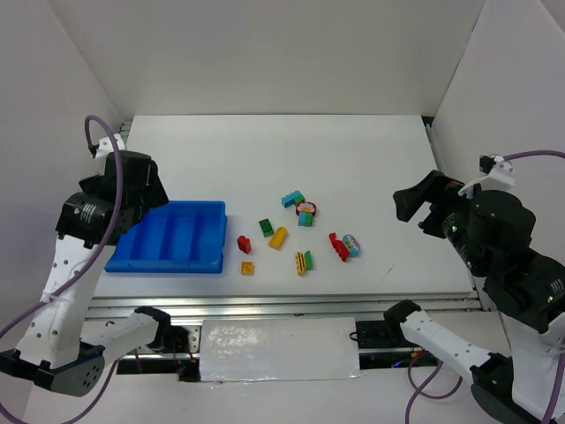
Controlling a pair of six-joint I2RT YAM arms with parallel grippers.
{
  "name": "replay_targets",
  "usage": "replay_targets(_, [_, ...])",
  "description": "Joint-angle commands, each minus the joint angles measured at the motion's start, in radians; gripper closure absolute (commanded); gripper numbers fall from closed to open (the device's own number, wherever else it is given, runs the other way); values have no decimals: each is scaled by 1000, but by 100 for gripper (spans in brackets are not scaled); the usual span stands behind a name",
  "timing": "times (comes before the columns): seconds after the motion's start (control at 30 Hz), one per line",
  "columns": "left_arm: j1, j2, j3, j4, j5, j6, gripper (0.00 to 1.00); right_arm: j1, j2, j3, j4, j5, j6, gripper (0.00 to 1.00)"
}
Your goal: Sort the legos into containers by color
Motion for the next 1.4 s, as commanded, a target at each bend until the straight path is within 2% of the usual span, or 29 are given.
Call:
replay_targets(0.0, [-9,6,23,18,-23,16,1,-1,3,-23,56,8,-17,0])
replay_targets(0.13, [-12,14,28,24,-14,27,1,-1,9,-79,99,-51,-36,0])
replay_targets(0.33, [-12,10,19,43,11,39,1,-1,56,-324,188,-153,-11,0])
replay_targets(0.43, [-12,8,17,54,32,50,1,-6,217,-444,193,-137,36,0])
replay_targets(0.53, [-12,-1,13,60,48,64,1,-10,308,-544,246,-126,101,0])
replay_targets(0.67, [-12,-20,-23,75,71,71,1,-16,434,-618,372,-129,181,4])
replay_targets(0.83, [-12,-41,-70,87,95,84,1,-18,570,-618,490,-254,18,9])
replay_targets(1.0, [-12,-64,-87,100,101,94,1,-35,675,-601,487,-310,-121,1])
replay_targets(1.13, [-12,-67,-96,104,115,101,1,-47,701,-604,507,-325,-157,0])
replay_targets(1.33, [-12,-50,-92,112,140,107,1,-47,721,-560,526,-267,-194,5])
replay_targets(1.37, [-12,-44,-90,112,147,110,1,-47,721,-552,539,-285,-227,11])
